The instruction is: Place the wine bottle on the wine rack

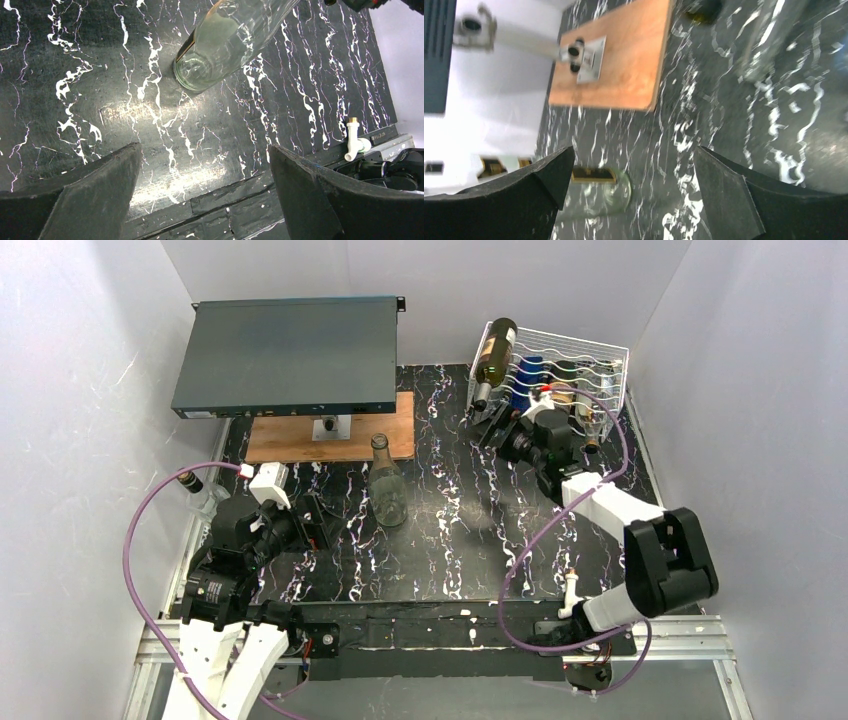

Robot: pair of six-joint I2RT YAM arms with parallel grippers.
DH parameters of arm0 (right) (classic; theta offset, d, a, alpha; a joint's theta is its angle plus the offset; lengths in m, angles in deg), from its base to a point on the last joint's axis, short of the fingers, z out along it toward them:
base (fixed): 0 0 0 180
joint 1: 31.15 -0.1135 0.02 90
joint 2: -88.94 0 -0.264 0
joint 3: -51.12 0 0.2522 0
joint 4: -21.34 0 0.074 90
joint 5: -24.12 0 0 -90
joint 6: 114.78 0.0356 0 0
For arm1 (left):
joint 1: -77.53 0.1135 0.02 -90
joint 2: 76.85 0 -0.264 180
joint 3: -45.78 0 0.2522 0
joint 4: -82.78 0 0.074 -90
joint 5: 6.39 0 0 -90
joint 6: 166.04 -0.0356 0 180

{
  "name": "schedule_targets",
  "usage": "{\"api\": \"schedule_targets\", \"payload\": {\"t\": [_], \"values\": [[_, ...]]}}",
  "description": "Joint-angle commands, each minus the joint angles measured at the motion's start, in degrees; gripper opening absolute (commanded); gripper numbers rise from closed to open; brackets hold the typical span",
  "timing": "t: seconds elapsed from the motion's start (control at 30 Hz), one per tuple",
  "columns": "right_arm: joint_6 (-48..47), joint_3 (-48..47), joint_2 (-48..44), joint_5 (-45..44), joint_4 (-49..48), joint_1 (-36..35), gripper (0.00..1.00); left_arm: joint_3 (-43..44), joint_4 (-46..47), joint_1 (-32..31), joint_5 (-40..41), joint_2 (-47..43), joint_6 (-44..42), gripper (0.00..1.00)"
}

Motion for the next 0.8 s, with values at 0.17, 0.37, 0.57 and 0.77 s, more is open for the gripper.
{"api": "schedule_targets", "payload": {"t": [0.17,0.37,0.57,0.77], "values": [[-16.8,1.5,-10.5,1.1,9.3,-16.4,0.98,-0.3,0.3,-0.1,-0.6,0.0,-0.8,0.99],[-23.4,-6.5,-10.7,-3.6,13.9,-26.4,0.98,-0.3,0.3,-0.1,-0.2,-0.5,-0.7,0.99],[-27.8,-15.3,-6.9,-17.0,19.5,-33.6,0.87,-0.3,0.1,-0.1,0.3,-0.5,-0.5,0.99],[-31.9,-22.7,-1.6,-25.3,20.6,-38.9,0.86,-0.3,0.1,-0.1,0.5,-0.5,-0.5,0.99]]}}
